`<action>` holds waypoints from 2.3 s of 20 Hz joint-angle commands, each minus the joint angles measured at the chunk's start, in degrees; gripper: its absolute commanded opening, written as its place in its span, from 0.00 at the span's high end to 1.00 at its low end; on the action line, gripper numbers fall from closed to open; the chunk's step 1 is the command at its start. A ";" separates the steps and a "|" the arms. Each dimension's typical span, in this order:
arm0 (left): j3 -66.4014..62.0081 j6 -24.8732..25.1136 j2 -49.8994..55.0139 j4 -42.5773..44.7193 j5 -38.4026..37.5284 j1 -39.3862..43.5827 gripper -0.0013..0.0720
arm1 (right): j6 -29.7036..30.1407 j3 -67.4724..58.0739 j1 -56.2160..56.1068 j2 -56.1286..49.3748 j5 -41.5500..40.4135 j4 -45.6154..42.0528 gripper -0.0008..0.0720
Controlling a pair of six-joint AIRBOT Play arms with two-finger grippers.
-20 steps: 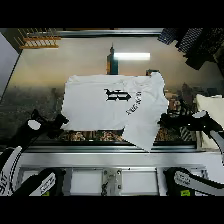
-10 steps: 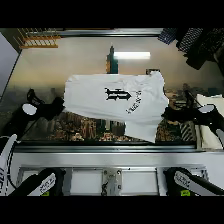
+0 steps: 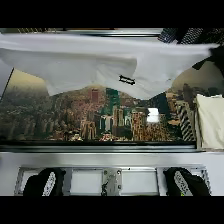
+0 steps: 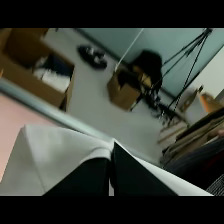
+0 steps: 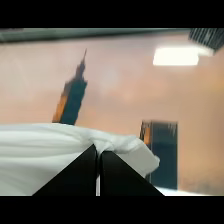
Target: Fold the clothes and pants, and hang the long-sleeved shirts on hangers.
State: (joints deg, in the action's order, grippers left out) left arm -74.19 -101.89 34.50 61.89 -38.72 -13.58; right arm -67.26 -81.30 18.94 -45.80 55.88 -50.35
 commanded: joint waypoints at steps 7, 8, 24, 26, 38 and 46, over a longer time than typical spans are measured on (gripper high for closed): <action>-6.91 1.20 -17.94 0.02 1.20 -11.19 0.98 | -2.86 -4.81 0.04 17.57 -5.46 -7.32 0.97; -6.88 1.18 -17.94 0.00 0.50 -12.59 0.98 | -5.44 -4.81 0.04 17.53 -5.05 -8.48 0.97; -6.97 4.98 48.61 9.53 -24.26 4.90 0.98 | -14.49 -5.18 -13.38 -37.68 15.34 -23.61 0.97; -8.24 4.98 55.76 8.61 -18.56 7.32 0.98 | -15.80 -6.14 -14.60 -44.70 8.70 -23.56 0.97; -22.86 5.01 67.10 10.78 -16.02 6.84 0.98 | -16.13 -5.05 -14.05 -46.93 -1.57 -25.22 0.97; 4.39 5.03 57.18 13.40 -7.23 7.10 0.98 | -16.81 18.12 -15.13 -38.45 -6.10 -25.75 0.97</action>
State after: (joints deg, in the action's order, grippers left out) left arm -78.08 -96.90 94.32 74.76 -49.87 -6.61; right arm -83.85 -70.13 4.40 -86.13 51.94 -75.96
